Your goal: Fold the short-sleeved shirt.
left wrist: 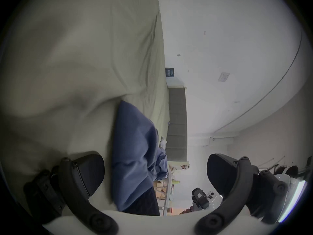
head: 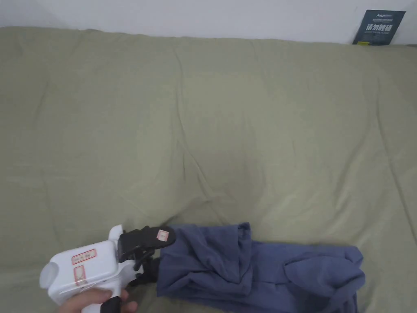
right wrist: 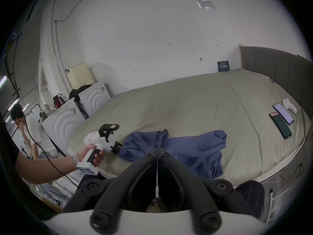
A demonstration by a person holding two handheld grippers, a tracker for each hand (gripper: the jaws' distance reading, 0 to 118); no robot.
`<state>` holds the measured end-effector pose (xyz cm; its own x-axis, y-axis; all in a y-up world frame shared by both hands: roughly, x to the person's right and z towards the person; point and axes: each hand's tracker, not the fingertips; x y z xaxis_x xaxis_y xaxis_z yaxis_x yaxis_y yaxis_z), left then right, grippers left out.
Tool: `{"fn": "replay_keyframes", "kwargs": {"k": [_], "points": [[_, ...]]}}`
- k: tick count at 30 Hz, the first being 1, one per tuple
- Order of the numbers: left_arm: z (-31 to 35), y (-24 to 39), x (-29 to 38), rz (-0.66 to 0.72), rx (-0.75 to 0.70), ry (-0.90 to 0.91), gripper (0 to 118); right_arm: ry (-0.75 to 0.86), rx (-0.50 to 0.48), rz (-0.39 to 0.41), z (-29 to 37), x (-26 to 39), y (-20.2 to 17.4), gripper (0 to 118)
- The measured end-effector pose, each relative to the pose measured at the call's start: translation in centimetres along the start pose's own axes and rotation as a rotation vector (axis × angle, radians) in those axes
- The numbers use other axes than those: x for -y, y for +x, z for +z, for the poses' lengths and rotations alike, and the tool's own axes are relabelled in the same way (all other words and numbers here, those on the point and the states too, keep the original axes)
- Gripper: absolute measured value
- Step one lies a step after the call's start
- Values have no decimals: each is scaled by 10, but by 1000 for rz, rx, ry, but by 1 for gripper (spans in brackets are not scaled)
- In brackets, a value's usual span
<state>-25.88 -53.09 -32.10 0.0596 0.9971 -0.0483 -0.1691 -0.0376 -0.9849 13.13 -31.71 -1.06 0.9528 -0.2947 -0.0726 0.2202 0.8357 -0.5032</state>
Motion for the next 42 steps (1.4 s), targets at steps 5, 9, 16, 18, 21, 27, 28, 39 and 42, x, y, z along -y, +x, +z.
{"fn": "replay_keyframes", "kwargs": {"k": [5,9,16,18,21,27,28,39,42], "points": [[-48,12,10,-52,2,-51,118,-16,-13,-1,-5,0,-5,2],[-35,26,17,-96,-106,-4,75,-18,-19,0,-6,0,-7,2],[-29,26,32,-123,-322,104,12,-28,-26,5,-7,3,-4,2],[-21,34,34,-155,-311,145,12,-17,-26,-5,-4,3,-1,2],[4,46,35,-159,-347,222,12,-10,-19,-9,-3,5,1,2],[85,73,29,-231,-412,345,12,-5,-22,-28,-3,8,5,2],[98,83,30,-263,-466,377,12,-4,-24,-28,-3,9,5,2],[-23,187,84,-716,-1018,223,12,-5,-65,-35,-7,13,6,2],[-89,182,99,-922,-1070,78,12,6,-64,-42,-2,13,9,2]]}}
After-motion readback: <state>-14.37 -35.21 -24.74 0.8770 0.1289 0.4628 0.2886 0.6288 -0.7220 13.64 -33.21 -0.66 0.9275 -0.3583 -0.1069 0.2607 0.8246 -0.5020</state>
